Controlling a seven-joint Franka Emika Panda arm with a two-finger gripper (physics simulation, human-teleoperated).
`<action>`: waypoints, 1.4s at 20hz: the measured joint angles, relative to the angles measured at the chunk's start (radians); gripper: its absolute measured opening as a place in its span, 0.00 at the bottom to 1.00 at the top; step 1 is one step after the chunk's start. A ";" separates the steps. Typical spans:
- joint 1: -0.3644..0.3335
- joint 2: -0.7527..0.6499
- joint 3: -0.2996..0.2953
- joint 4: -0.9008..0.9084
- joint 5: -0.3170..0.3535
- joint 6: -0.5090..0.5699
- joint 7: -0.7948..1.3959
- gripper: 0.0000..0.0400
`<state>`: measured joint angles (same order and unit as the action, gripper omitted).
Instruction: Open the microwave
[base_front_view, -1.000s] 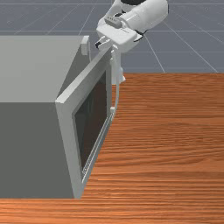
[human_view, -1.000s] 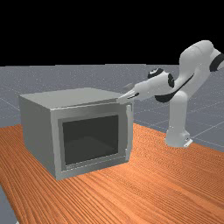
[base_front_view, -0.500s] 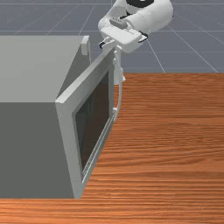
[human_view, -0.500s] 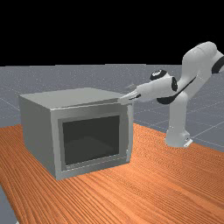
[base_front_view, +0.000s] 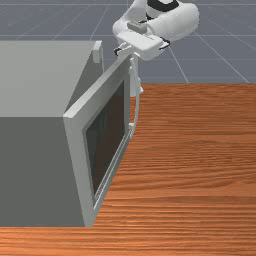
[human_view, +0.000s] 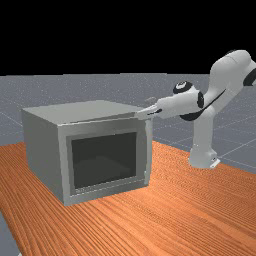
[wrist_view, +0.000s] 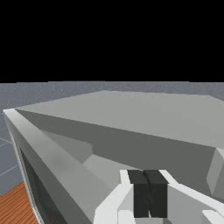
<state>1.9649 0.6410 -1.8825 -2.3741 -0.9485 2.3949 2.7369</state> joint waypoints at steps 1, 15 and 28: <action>-0.001 0.004 0.001 -0.001 0.000 0.003 0.001 0.02; -0.043 0.069 0.027 -0.009 -0.020 0.068 0.030 0.00; -0.140 0.213 0.085 -0.006 -0.026 0.129 0.079 0.00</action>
<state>1.8246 0.8543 -1.7971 -2.3800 -0.9744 2.5235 2.8159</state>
